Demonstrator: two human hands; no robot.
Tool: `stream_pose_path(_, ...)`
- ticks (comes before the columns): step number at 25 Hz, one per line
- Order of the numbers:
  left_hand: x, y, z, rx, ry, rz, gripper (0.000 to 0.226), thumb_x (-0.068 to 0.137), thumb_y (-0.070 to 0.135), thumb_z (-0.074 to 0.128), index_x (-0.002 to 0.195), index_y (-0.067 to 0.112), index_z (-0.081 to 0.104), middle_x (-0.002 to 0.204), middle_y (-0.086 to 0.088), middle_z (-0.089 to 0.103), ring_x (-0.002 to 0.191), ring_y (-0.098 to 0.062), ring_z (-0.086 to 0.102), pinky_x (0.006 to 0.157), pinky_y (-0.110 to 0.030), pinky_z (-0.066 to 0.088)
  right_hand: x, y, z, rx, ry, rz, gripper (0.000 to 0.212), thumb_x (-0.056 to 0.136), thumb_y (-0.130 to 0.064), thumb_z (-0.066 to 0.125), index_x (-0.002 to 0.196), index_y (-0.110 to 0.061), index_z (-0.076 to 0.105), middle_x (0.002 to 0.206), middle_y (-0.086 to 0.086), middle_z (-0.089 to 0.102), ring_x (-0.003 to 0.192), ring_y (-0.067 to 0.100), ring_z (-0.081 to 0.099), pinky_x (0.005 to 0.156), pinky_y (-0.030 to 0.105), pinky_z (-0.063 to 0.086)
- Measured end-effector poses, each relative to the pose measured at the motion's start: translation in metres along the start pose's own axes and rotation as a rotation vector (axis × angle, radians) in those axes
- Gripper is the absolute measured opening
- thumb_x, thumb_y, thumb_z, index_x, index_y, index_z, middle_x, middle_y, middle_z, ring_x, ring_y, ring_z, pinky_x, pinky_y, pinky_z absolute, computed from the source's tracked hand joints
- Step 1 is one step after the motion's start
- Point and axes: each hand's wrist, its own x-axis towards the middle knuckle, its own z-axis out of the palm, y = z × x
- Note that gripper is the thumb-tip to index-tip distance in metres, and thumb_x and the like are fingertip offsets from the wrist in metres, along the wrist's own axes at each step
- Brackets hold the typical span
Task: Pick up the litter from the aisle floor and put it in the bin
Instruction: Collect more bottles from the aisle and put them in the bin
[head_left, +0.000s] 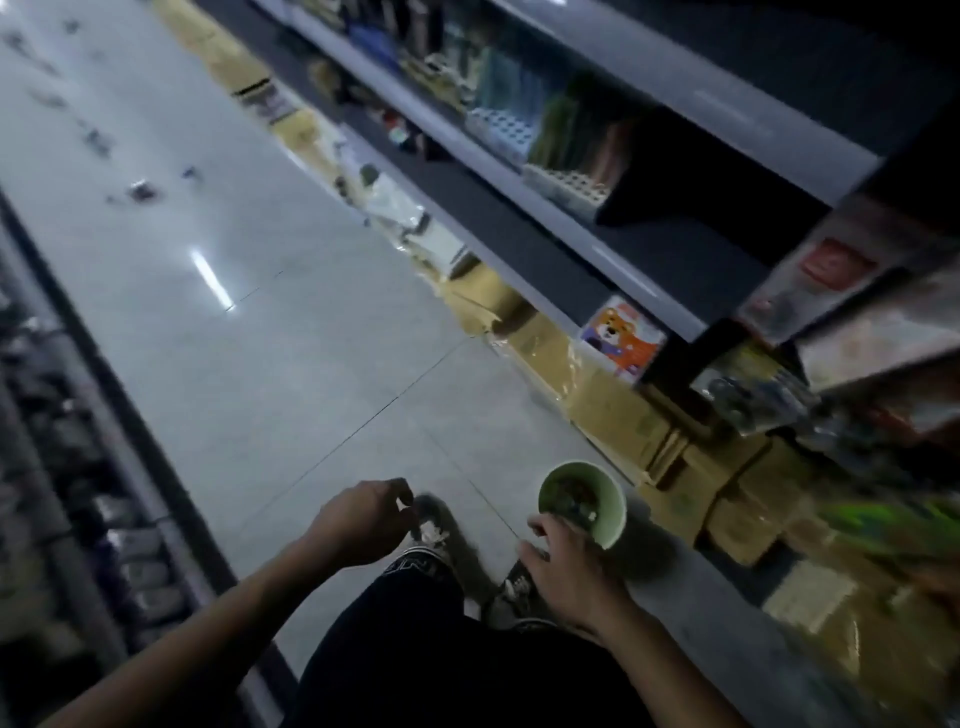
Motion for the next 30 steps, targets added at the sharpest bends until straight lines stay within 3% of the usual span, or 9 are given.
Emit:
stream_pose_path(7,-0.071,-0.069,0.045,-0.230,0.136,-0.194,0.034,0.097,0.047,0.050,0.124,0.029,0.061,0.114,0.006,0.071,0.095,-0.017,0.065,0.082,-0.033,0.054,0.012,-0.055,0.026,-0.250,-0.109,-0.199,0.046,0.100,-0.044,0.052,0.139,-0.019,0.055,0.139,0.001,0.058,0.127,0.020,0.053,0.106,0.035,0.043)
stream_pose_path(15,-0.125,-0.133,0.081,-0.418,0.187,-0.296,0.037,0.095,0.047,0.050,0.124,0.027,0.062,0.115,0.003,0.072,0.097,-0.019,0.066,0.084,-0.036,0.055,0.009,-0.098,0.072,-0.460,-0.160,-0.256,0.046,0.098,-0.048,0.054,0.136,-0.022,0.058,0.135,-0.001,0.063,0.114,0.018,0.060,0.097,0.037,0.049)
stream_pose_path(25,-0.077,-0.164,0.030,-0.426,0.194,-0.383,0.039,0.095,0.047,0.048,0.125,0.027,0.062,0.113,0.004,0.073,0.097,-0.019,0.066,0.083,-0.036,0.056,0.070,-0.139,0.051,-0.486,-0.166,-0.284,0.042,0.099,-0.046,0.053,0.135,-0.025,0.058,0.134,-0.005,0.062,0.115,0.014,0.059,0.093,0.031,0.047)
stream_pose_path(30,-0.046,-0.175,0.005,-0.461,0.146,-0.469,0.037,0.096,0.045,0.050,0.125,0.026,0.063,0.113,0.004,0.074,0.094,-0.017,0.066,0.074,-0.031,0.049,0.140,-0.196,0.039,-0.532,-0.254,-0.363,0.047,0.100,-0.048,0.049,0.139,-0.022,0.055,0.138,-0.001,0.060,0.124,0.017,0.055,0.102,0.036,0.046)
